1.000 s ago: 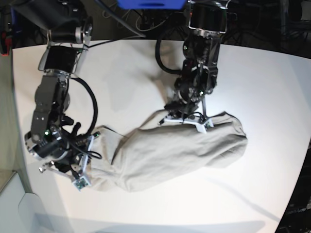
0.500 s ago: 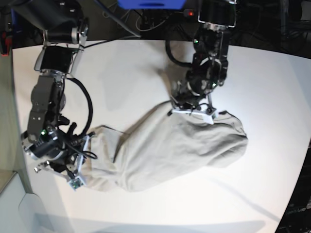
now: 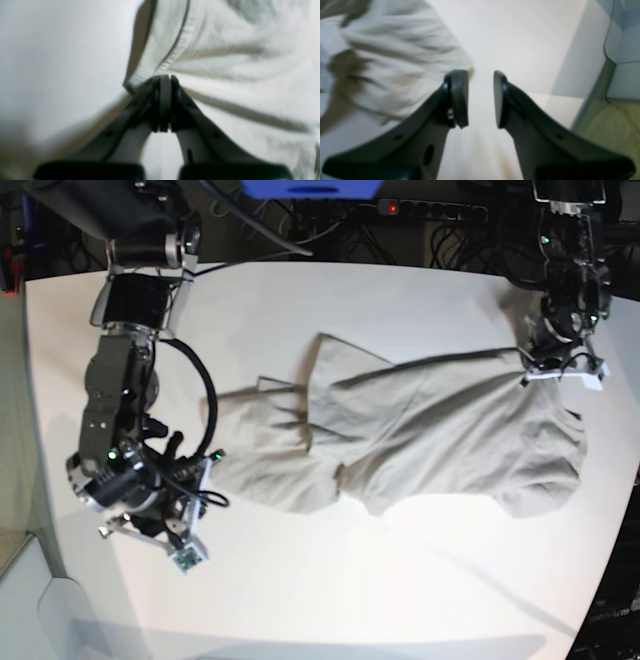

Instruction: Layout the t-shirt on the table in an organized manner, then fold the t-shirt properly

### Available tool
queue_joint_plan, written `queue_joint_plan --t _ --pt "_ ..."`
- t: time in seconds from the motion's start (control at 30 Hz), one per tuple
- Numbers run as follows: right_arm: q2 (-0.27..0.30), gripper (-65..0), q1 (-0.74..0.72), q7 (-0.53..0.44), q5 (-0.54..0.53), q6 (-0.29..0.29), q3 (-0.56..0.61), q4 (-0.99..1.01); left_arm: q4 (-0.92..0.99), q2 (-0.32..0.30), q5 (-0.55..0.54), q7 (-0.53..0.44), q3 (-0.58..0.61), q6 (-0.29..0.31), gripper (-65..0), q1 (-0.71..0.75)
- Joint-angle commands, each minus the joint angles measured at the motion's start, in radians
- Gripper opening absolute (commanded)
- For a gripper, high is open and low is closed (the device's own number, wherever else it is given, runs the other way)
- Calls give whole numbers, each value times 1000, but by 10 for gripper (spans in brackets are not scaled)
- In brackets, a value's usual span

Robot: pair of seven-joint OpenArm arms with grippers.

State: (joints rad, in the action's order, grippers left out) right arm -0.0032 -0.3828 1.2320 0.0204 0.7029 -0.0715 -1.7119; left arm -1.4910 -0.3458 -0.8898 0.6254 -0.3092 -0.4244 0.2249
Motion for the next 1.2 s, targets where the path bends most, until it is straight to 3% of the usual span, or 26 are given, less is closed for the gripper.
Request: queue_joint_plan --t 0.0,0.17,0.33,0.63,0.73,0.9,1.07,1.17 --pt "-5 -464 -21 -19 -14 -5 22 2 -6 -25 -50 15 -17 -67 -650 8" --pt "-24 -464 8 -21 -14 -5 126 102 -6 -52 -81 15 -46 -67 -650 26" --pt "-76 -464 -2 -27 -14 -5 146 230 -6 -49 -81 15 -43 -67 -650 24" --pt "-80 -464 -14 -231 -14 -5 149 505 0 -80 -82 17 -44 -66 -650 26" --pt "-47 -464 -14 -291 -12 -5 149 585 3 -94 -82 17 -44 -54 -650 26" --pt "15 -464 -37 -439 -12 -5 146 682 8 -97 -71 17 -46 62 -650 28" --pt "70 -464 -43 -588 -14 -5 141 682 77 -98 -71 17 -46 80 -650 38" --pt "98 -464 -66 -630 -15 -5 140 680 109 -117 -71 17 -46 81 -650 41"
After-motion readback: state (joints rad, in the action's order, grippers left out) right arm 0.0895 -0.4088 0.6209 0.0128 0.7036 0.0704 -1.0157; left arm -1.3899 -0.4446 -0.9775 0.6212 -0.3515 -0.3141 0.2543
